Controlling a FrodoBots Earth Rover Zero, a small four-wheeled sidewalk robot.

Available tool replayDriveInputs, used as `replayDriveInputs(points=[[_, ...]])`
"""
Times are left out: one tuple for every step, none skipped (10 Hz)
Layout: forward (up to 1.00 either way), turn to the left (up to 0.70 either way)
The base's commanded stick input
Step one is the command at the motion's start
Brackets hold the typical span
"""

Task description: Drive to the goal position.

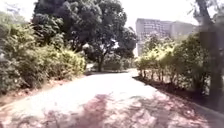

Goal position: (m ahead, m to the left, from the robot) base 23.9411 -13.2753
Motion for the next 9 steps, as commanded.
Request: replayDriveInputs(points=[[0.70, 0.00], [0.70, 0.00], [0.70, 0.00], [0.70, 0.00], [0.70, 0.00], [0.70, 0.00], [0.70, 0.00], [0.70, 0.00], [0.70, 0.00]])
